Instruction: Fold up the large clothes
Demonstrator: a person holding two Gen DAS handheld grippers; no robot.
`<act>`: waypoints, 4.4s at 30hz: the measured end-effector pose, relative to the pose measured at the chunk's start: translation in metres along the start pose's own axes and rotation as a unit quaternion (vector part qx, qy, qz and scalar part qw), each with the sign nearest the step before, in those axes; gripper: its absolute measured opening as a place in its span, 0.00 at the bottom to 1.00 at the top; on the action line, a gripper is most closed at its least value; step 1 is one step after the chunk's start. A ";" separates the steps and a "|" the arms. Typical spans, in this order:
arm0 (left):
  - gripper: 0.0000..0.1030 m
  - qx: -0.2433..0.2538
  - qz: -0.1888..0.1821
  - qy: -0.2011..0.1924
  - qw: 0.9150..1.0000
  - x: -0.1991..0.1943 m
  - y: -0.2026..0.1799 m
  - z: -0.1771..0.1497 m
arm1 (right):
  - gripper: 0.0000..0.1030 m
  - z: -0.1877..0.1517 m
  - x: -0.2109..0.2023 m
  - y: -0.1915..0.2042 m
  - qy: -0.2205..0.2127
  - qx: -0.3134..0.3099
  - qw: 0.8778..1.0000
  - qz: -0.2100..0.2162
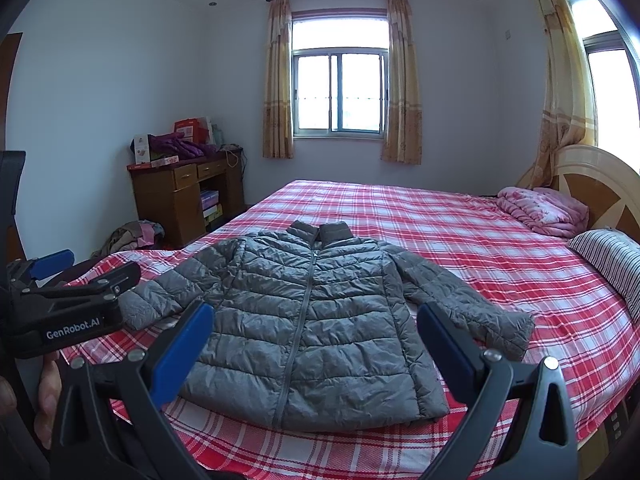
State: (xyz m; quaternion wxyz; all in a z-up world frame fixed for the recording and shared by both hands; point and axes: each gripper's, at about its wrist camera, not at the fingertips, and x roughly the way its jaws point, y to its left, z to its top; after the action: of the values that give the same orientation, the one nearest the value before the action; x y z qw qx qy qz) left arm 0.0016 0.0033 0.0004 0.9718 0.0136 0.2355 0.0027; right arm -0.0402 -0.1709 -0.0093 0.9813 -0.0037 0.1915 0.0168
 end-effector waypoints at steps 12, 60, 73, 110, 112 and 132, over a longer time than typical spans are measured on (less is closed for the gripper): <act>0.99 -0.001 0.001 -0.001 1.000 0.000 0.001 0.001 | 1.00 -0.001 0.000 0.001 0.000 -0.001 1.000 0.001; 0.99 0.006 -0.017 0.030 0.999 0.023 -0.002 -0.009 | 1.00 -0.010 0.015 0.000 0.021 0.012 0.999 0.030; 0.99 0.069 -0.005 0.101 0.993 0.147 -0.006 -0.010 | 0.89 -0.055 0.113 -0.123 0.110 0.134 0.984 -0.039; 0.99 0.041 0.088 0.157 0.983 0.345 0.022 0.018 | 0.17 -0.043 0.204 -0.348 0.139 0.251 0.944 -0.160; 0.99 0.035 0.091 0.159 0.982 0.346 0.028 0.017 | 0.17 -0.023 0.209 -0.329 0.127 0.226 0.954 -0.149; 0.99 0.020 0.126 0.158 0.979 0.371 0.076 0.014 | 0.17 0.051 0.305 -0.127 0.118 0.017 0.992 -0.042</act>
State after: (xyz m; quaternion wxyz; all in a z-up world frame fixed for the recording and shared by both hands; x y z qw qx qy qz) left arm 0.3382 0.0834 -0.1547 0.9137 0.0622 0.3826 0.1224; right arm 0.2661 -0.2873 -0.0762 0.9516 0.0026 0.3060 -0.0286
